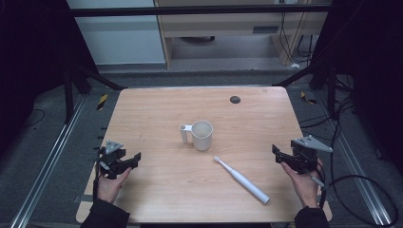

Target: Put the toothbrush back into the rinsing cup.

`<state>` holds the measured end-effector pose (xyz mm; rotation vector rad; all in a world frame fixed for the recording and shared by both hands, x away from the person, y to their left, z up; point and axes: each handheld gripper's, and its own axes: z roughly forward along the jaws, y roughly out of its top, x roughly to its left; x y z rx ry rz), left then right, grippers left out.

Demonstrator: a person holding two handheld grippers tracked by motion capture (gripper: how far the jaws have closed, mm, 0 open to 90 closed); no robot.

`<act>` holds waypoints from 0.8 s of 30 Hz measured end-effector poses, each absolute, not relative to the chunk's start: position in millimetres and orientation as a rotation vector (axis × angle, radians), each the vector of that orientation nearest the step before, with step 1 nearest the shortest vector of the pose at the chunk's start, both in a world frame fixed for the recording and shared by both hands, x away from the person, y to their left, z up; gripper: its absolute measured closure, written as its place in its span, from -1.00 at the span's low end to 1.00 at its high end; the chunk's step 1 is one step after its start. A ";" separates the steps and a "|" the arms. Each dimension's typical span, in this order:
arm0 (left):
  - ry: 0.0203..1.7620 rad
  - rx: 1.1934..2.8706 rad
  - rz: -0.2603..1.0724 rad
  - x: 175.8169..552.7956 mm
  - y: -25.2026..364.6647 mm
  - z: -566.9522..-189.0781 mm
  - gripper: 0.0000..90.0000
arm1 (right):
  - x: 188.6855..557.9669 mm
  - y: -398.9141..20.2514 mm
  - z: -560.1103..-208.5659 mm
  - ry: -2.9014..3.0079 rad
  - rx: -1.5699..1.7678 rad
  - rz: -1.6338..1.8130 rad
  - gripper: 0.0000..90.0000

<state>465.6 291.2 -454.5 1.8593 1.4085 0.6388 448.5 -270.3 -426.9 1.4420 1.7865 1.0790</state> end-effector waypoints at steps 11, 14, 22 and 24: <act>1.404 1.879 0.671 461.9 293.9 -454.2 -0.08 | 446.9 -246.2 -417.0 1.960 1.376 1.013 -0.35; 1.395 1.879 0.694 460.8 293.0 -453.0 -0.06 | 447.1 -240.8 -413.8 1.991 1.356 0.983 -0.34; 1.384 1.886 0.700 461.7 291.4 -456.9 -0.05 | 444.7 -225.5 -406.3 2.080 1.317 0.966 -0.31; 1.376 1.896 0.712 461.3 289.8 -457.2 -0.06 | 444.9 -220.6 -406.0 2.112 1.308 0.949 -0.30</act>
